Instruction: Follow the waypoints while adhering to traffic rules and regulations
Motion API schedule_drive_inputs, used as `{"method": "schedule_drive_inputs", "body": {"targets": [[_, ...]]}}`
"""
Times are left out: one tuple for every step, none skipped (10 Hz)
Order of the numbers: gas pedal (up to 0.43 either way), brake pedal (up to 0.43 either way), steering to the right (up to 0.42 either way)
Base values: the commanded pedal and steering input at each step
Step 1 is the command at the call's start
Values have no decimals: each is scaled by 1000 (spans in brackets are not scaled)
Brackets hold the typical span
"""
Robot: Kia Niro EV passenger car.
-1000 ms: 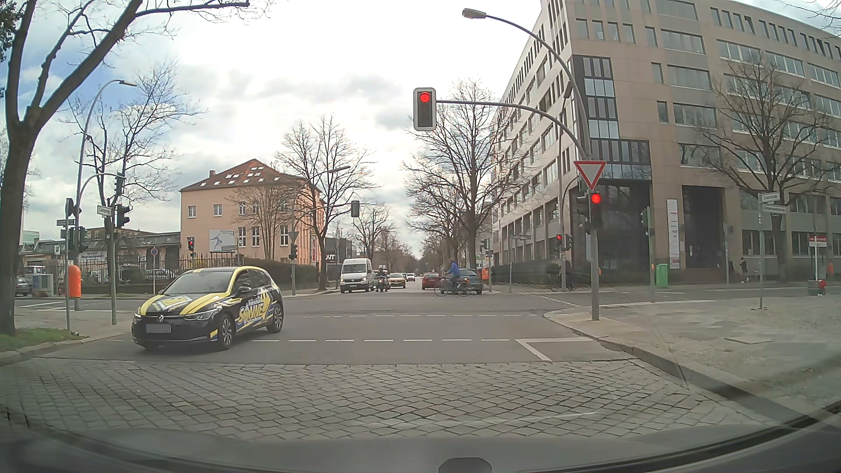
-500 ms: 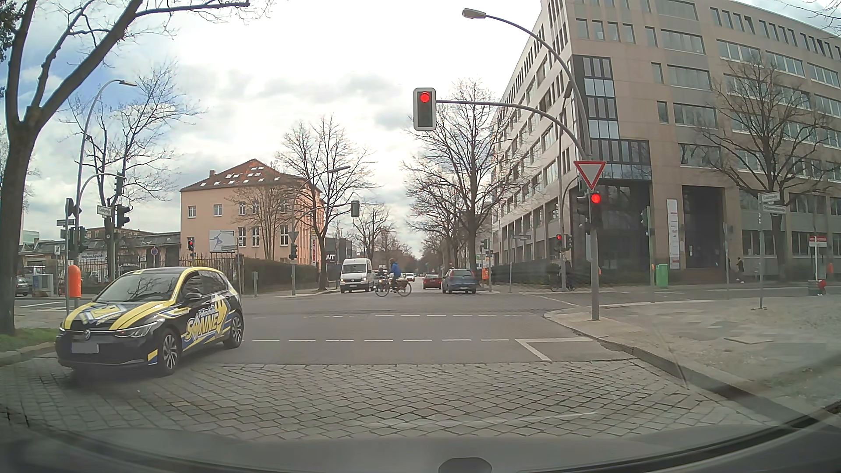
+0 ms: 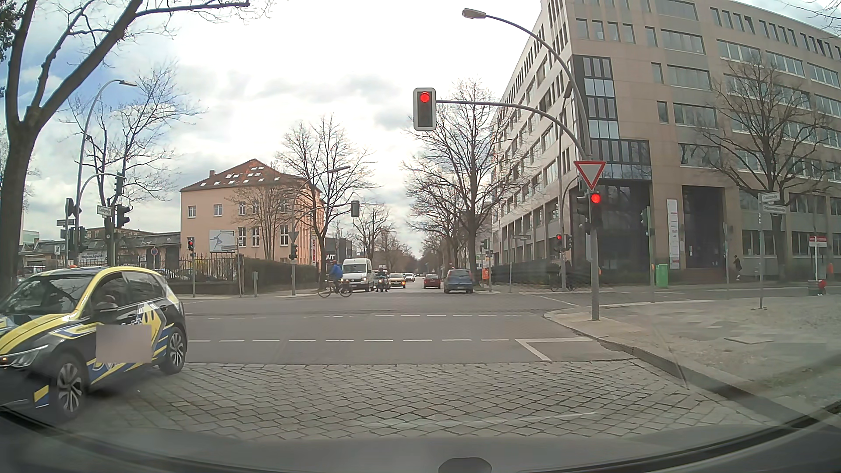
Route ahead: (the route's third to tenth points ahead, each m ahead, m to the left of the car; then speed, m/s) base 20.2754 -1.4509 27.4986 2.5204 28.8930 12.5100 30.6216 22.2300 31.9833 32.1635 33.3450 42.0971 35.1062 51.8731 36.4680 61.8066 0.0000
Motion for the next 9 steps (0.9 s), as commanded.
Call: {"method": "schedule_drive_inputs", "body": {"targets": [[0, 348, -26], [0, 348, -26], [0, 348, -26], [0, 348, -26], [0, 348, -26], [0, 348, -26], [0, 348, -26], [0, 348, -26], [0, 348, -26]]}}
